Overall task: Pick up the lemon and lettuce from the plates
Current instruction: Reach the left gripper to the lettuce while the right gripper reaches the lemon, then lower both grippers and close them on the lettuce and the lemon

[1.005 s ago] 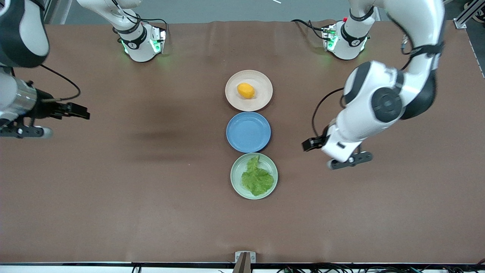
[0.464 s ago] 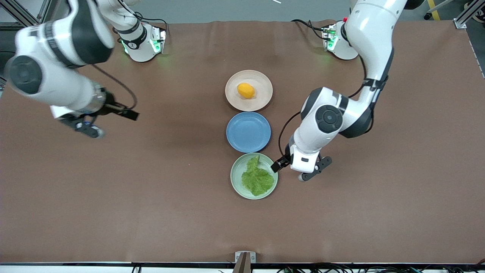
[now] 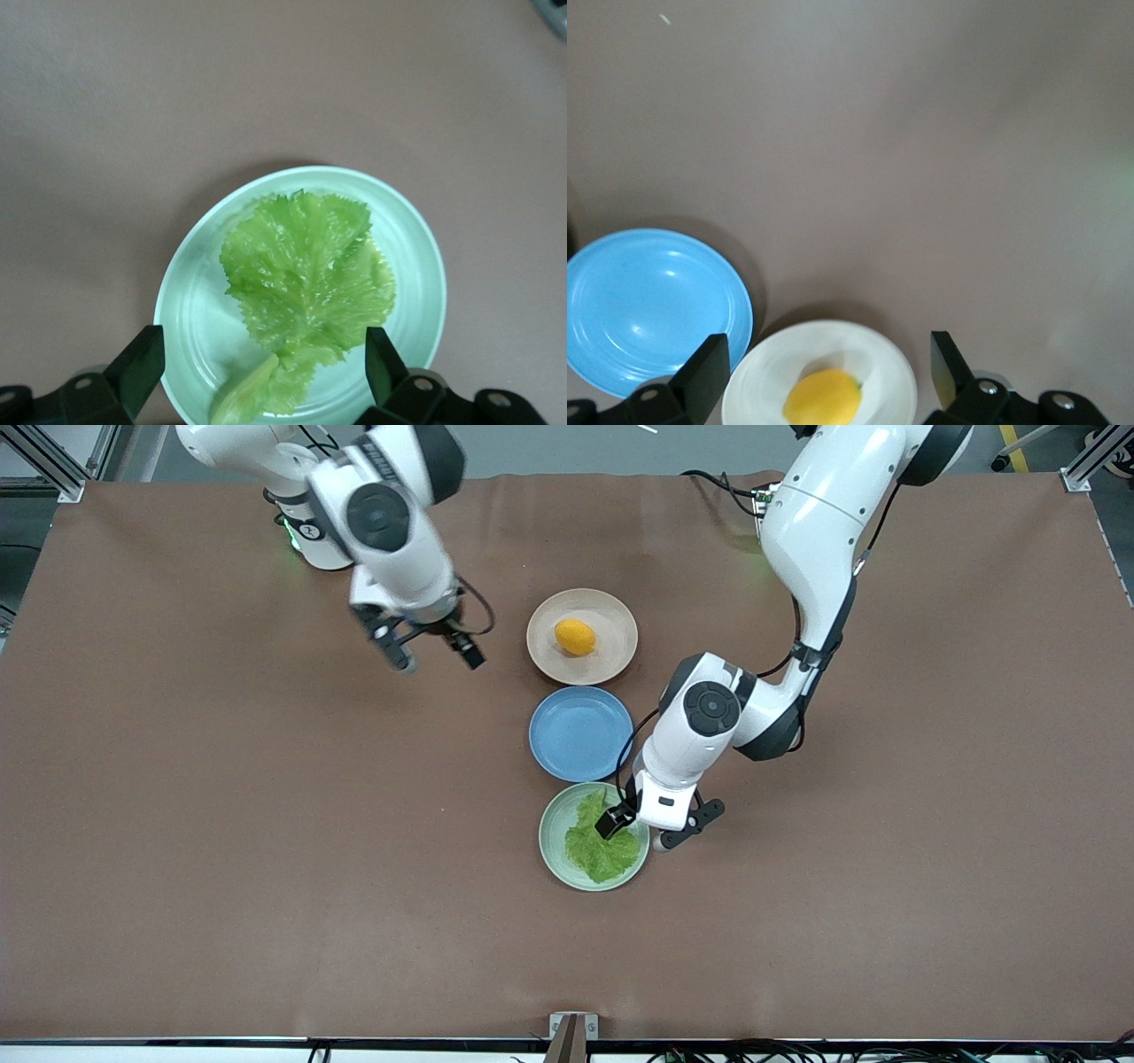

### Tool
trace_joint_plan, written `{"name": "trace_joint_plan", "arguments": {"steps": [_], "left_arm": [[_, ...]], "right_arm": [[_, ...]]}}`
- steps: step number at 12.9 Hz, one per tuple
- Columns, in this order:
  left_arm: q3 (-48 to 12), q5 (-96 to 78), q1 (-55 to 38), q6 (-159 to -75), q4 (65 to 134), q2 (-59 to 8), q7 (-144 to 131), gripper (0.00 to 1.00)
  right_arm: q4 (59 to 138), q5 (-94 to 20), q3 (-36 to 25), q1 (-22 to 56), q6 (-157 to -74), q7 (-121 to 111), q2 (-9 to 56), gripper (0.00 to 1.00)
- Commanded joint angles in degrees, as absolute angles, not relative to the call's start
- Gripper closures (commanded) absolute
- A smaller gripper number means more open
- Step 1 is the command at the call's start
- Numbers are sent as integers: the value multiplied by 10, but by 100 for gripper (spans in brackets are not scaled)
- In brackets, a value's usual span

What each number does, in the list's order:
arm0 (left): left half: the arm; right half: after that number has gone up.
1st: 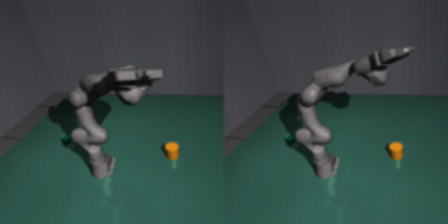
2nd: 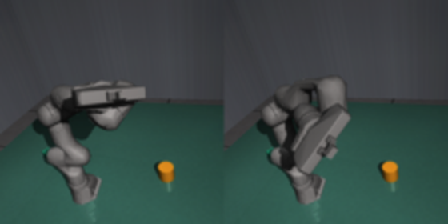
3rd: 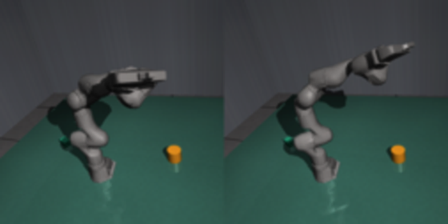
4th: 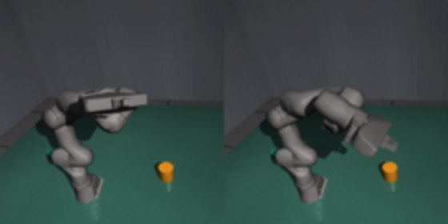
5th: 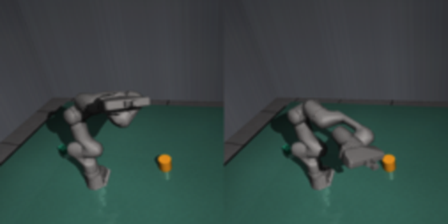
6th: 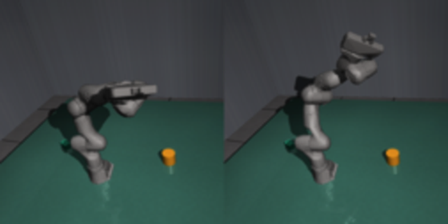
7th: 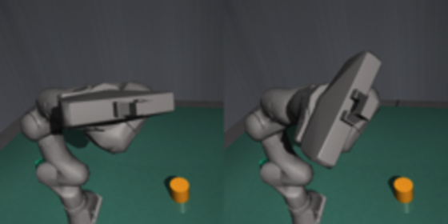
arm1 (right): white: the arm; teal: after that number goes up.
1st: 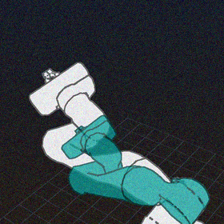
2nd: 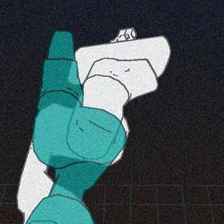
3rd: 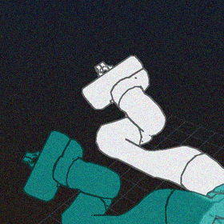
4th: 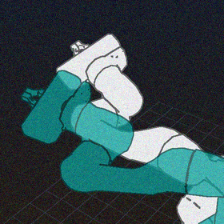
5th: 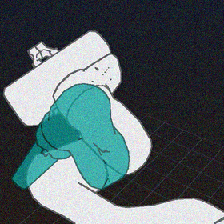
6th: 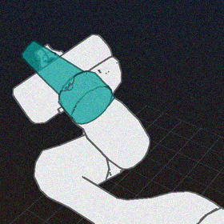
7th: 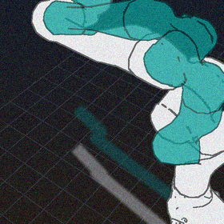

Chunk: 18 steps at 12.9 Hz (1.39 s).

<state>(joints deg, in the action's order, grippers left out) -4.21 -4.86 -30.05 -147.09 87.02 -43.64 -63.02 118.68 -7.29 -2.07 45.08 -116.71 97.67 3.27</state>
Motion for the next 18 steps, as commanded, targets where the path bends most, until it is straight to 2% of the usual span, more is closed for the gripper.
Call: {"name": "trace_joint_plan", "arguments": {"steps": [1,3,7,9,18], "left_arm": [[-35,-29,-311,-1491,858,-456,-643,16],[-36,-29,-311,-1492,858,-464,-647,29],[-37,-30,-312,-1510,858,-476,-664,30],[-38,-31,-312,-1519,858,-479,-676,30],[-40,-34,-316,-1525,858,-484,-678,31]], "right_arm": [[1213,-76,-31,517,-1225,1146,51,0],[1205,-76,-30,548,-1270,1250,90,0],[1141,-76,-31,587,-1310,1380,207,0],[1122,-76,-31,605,-1334,1414,241,0],[1123,-76,-31,644,-1363,1450,265,0]]}}
